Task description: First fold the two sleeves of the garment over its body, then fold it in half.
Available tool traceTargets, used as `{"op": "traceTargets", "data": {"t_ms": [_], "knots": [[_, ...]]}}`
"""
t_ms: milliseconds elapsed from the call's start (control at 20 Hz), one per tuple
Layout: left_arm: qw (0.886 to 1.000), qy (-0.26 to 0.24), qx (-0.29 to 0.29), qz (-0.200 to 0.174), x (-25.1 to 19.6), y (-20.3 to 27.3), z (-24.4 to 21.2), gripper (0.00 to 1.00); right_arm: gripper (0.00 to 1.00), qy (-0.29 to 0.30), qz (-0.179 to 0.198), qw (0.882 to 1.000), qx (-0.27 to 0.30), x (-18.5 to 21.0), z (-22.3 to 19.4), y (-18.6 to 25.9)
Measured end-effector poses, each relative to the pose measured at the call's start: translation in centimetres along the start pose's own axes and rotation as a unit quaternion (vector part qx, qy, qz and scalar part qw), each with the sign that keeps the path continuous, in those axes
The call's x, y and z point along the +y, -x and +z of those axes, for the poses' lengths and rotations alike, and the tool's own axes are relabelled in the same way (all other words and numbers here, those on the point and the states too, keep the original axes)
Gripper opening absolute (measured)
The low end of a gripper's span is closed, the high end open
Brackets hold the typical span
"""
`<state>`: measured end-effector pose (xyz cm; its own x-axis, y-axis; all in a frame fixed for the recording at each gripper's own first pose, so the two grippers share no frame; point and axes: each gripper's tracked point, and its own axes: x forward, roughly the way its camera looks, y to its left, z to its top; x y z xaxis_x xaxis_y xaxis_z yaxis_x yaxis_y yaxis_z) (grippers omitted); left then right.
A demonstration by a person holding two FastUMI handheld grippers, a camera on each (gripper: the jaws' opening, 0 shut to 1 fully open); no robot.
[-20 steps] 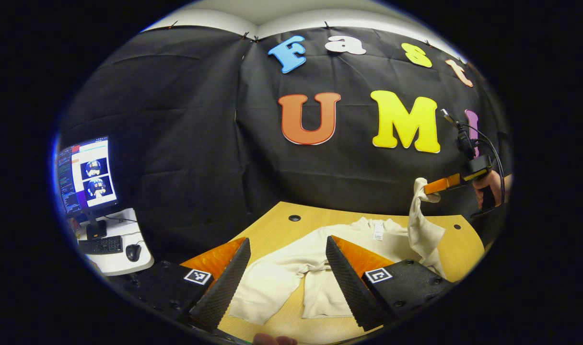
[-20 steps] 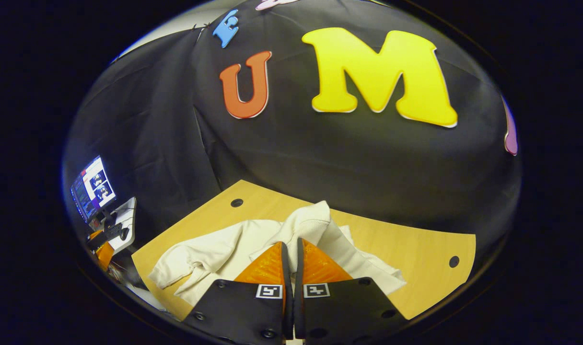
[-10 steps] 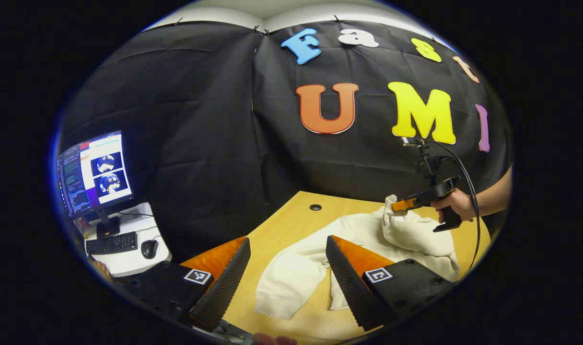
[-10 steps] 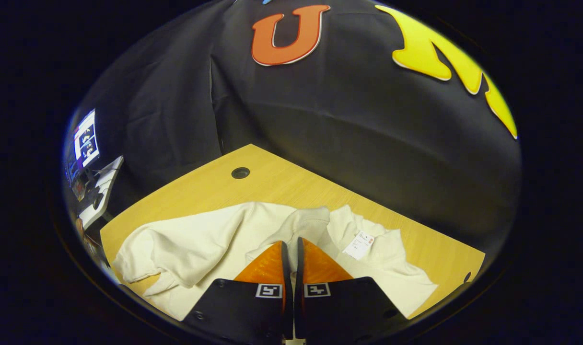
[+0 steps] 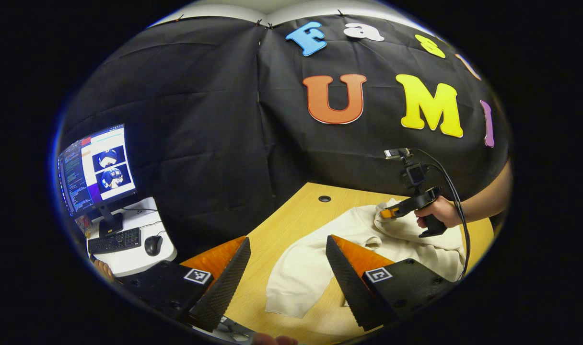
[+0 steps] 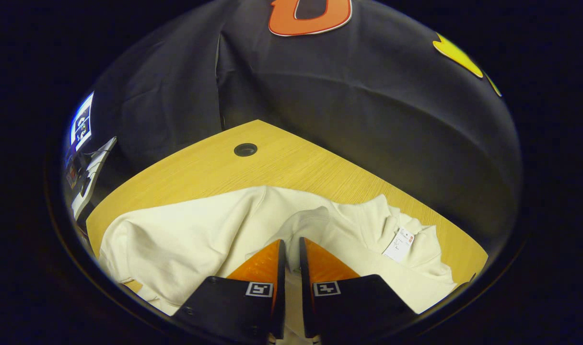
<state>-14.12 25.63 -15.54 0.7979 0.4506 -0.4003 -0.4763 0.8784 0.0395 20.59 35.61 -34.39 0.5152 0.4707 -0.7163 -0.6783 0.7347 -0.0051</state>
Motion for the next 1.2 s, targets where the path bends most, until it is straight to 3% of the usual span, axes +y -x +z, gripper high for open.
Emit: {"op": "traceTargets", "data": {"t_ms": [250,400,800,1200], "knots": [[1.0,0.007,-0.001,-0.001,0.5,-0.7,-0.5,1.0,0.38,-0.003,0.005,1.0,-0.03,0.7,2.3,2.4],[1.0,-0.011,-0.003,-0.007,0.6,-1.0,-1.6,1.0,0.65,-0.017,0.006,0.999,-0.051,0.4,3.1,5.2],[0.996,-0.065,0.028,-0.047,1.4,-1.1,-7.6,1.0,0.67,-0.053,-0.002,0.986,-0.159,-0.2,6.2,17.7],[0.99,-0.041,0.115,-0.073,0.3,-2.6,-16.7,1.0,0.67,-0.034,0.0,0.986,-0.166,-0.3,1.8,30.1]]}}
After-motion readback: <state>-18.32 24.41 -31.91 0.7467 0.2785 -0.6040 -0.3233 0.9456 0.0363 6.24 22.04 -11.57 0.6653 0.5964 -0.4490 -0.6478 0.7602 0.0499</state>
